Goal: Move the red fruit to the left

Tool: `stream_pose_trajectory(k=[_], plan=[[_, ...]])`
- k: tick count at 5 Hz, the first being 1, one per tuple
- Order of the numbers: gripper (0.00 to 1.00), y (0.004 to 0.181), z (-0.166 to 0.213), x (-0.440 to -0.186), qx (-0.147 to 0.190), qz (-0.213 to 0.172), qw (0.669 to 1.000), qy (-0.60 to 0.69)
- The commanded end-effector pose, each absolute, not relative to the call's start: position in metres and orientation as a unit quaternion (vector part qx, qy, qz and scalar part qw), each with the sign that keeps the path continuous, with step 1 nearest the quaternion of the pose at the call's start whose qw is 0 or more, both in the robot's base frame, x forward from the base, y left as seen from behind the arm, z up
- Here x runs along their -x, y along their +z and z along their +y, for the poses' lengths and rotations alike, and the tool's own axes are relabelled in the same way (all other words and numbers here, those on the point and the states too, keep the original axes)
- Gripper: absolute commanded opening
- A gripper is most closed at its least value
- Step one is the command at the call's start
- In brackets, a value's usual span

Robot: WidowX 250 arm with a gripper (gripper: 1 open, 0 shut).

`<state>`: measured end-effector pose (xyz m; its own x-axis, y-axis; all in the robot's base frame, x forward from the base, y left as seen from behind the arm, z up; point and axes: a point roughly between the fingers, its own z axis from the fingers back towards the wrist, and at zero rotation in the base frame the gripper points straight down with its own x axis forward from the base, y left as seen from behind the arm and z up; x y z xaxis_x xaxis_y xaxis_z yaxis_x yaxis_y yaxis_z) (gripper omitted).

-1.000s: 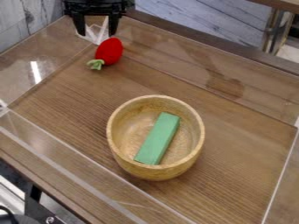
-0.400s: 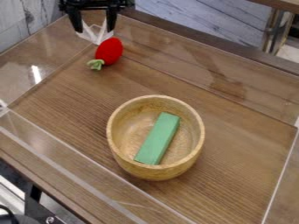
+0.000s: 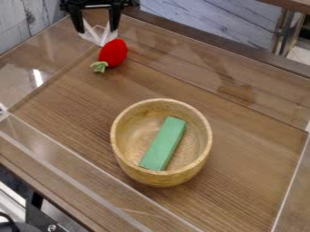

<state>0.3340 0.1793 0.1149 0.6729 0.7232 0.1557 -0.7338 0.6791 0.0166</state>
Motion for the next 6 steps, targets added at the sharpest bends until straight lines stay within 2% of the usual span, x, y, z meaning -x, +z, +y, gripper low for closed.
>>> stream_pose_trajectory(k=[1,2,3,4,5,6], plan=[[1.0,0.153,0.198,-0.329,-0.041,-0.121,0.902,0.412],[1.0,0.15,0.213,-0.321,-0.043,-0.118,0.898,0.421],[0.0,0.155,0.215,-0.322,-0.042,-0.116,0.896,0.427],[0.0,0.158,0.214,-0.322,-0.042,-0.112,0.893,0.434],[0.0,0.151,0.212,-0.32,-0.049,-0.109,0.884,0.452],[1.0,0.146,0.209,-0.318,-0.052,-0.105,0.874,0.472]])
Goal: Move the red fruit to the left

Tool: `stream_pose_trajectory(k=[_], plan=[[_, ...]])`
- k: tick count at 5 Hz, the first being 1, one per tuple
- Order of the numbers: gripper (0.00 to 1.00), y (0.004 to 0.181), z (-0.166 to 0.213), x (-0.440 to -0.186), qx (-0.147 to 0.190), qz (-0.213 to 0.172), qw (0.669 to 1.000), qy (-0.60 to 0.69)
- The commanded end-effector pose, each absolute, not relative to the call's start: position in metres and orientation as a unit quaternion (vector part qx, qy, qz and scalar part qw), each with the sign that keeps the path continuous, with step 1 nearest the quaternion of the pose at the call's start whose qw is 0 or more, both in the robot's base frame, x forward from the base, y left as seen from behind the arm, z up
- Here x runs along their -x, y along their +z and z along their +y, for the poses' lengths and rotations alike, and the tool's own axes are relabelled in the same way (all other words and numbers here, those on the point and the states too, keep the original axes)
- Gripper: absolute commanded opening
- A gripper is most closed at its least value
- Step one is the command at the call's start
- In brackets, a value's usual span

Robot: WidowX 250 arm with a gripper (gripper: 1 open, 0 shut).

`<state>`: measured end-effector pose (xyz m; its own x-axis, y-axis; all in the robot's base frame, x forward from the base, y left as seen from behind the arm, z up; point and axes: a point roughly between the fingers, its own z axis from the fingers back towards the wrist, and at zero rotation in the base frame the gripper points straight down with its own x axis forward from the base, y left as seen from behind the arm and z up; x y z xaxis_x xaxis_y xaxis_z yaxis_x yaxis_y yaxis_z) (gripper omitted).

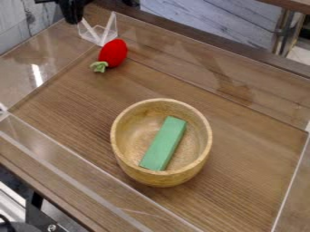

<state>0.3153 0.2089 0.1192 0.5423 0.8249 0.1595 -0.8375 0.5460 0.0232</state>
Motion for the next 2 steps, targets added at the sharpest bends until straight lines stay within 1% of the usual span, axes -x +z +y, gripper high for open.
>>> stream_pose_trajectory(k=[1,2], plan=[[0.0,0.135,0.208,-0.315,-0.06,-0.101,0.853,0.509],[0.0,0.122,0.209,-0.317,-0.069,-0.098,0.829,0.546]])
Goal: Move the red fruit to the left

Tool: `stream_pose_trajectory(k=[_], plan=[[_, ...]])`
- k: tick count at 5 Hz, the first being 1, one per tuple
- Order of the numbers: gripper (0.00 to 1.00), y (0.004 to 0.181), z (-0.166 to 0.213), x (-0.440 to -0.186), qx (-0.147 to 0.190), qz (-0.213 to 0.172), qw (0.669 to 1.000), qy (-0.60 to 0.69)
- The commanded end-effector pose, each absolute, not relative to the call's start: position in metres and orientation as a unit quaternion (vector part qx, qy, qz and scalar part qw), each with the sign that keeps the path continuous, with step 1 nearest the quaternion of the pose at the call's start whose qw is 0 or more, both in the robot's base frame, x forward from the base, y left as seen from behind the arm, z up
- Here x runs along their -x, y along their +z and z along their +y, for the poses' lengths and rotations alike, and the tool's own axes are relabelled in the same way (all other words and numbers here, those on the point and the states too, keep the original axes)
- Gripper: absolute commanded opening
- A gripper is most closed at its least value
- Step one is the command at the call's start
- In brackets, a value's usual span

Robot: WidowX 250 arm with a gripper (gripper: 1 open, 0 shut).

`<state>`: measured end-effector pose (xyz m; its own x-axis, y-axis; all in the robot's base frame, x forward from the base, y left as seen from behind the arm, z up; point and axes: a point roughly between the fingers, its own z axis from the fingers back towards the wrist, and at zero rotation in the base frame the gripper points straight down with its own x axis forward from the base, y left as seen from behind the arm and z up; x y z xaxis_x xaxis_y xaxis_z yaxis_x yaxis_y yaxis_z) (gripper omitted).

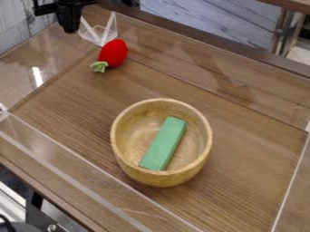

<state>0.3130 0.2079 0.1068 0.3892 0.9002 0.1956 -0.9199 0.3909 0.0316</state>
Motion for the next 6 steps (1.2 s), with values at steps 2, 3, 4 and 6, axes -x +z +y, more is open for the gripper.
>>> stream_pose_trajectory(k=[2,3,4,6], plan=[[0.0,0.117,0.209,-0.3202,-0.076,-0.095,0.817,0.563],[0.0,0.1193,0.2103,-0.3242,-0.079,-0.094,0.811,0.571],[0.0,0.1225,0.2107,-0.3279,-0.082,-0.093,0.806,0.579],[1.0,0.1224,0.2108,-0.3193,-0.085,-0.094,0.822,0.556]])
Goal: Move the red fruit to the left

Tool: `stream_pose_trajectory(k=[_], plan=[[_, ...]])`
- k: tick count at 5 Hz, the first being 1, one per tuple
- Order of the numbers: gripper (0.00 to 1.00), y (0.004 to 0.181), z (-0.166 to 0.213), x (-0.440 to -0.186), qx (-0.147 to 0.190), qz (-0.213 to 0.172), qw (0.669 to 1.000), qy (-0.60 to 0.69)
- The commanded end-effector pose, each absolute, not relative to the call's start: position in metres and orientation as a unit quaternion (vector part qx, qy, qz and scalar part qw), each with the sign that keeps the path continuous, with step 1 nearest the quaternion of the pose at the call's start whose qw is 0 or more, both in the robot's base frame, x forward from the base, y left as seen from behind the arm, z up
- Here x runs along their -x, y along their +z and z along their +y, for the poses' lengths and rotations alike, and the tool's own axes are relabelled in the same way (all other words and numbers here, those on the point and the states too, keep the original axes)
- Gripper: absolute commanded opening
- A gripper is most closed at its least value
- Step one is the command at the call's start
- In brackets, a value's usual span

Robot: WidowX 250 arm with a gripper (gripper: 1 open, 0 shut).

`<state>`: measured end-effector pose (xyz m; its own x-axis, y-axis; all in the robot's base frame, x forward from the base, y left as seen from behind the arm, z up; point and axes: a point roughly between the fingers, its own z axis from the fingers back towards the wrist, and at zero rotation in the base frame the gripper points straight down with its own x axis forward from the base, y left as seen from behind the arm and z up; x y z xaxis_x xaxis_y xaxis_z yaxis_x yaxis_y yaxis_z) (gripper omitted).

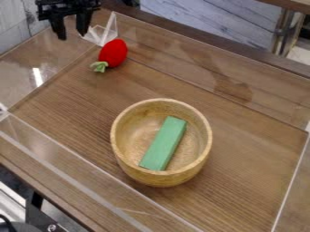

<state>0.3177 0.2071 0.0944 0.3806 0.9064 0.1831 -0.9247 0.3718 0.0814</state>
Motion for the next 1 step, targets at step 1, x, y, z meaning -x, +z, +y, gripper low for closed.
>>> stream_pose_trajectory(k=[1], plan=[[1.0,0.1261,0.2128,-0.3119,-0.073,-0.09,0.825,0.553]])
